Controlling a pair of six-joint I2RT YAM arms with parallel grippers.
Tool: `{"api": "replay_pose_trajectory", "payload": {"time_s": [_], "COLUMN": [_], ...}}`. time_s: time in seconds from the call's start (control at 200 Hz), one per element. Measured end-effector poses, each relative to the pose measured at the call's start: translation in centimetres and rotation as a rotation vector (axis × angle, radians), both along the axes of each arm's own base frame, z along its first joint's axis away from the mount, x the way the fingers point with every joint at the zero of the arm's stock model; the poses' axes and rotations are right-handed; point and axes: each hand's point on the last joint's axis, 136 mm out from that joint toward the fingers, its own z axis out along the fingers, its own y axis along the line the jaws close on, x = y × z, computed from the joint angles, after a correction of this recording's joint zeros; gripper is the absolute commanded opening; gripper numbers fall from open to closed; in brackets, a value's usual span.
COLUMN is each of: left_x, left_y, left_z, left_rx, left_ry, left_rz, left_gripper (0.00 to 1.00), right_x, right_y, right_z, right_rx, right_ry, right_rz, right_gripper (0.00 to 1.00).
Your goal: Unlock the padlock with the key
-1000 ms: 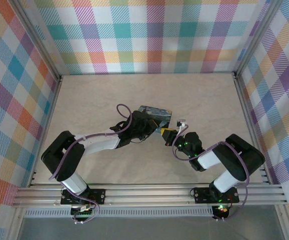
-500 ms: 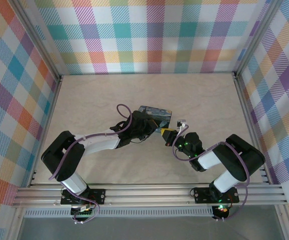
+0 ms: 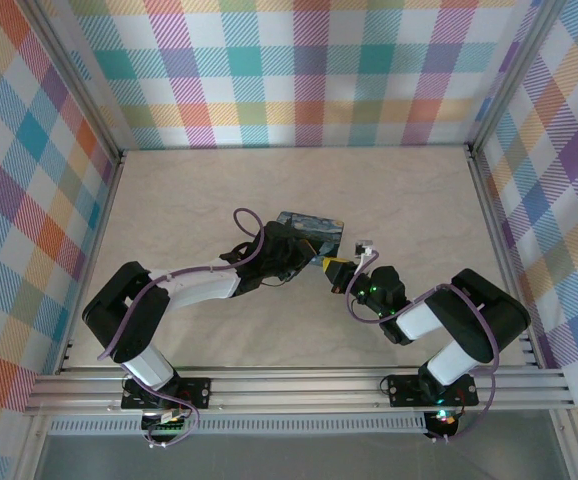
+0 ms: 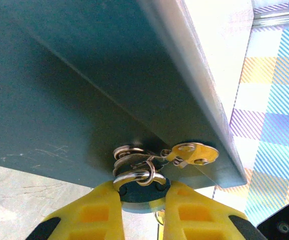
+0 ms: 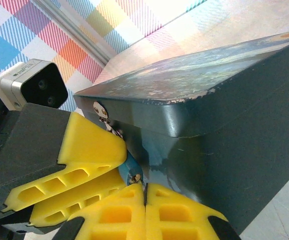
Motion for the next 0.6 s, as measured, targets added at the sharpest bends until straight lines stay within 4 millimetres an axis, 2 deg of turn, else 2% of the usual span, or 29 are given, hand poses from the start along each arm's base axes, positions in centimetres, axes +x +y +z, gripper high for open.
{"api": "replay_pose_trajectory", "payload": {"time_s": [0.6], "left_x": [0.01], "left_y": [0.00], "left_z": [0.02], "left_rx": [0.000], "left_ry": [0.000], "left_rz": [0.000], "left_gripper": [0.18], "right_x": [0.10], "right_y": [0.14], "right_z": [0.06], "right_rx": [0.019], "right_ry": [-0.004], "right_rz": [0.001], "right_gripper": [0.00]}}
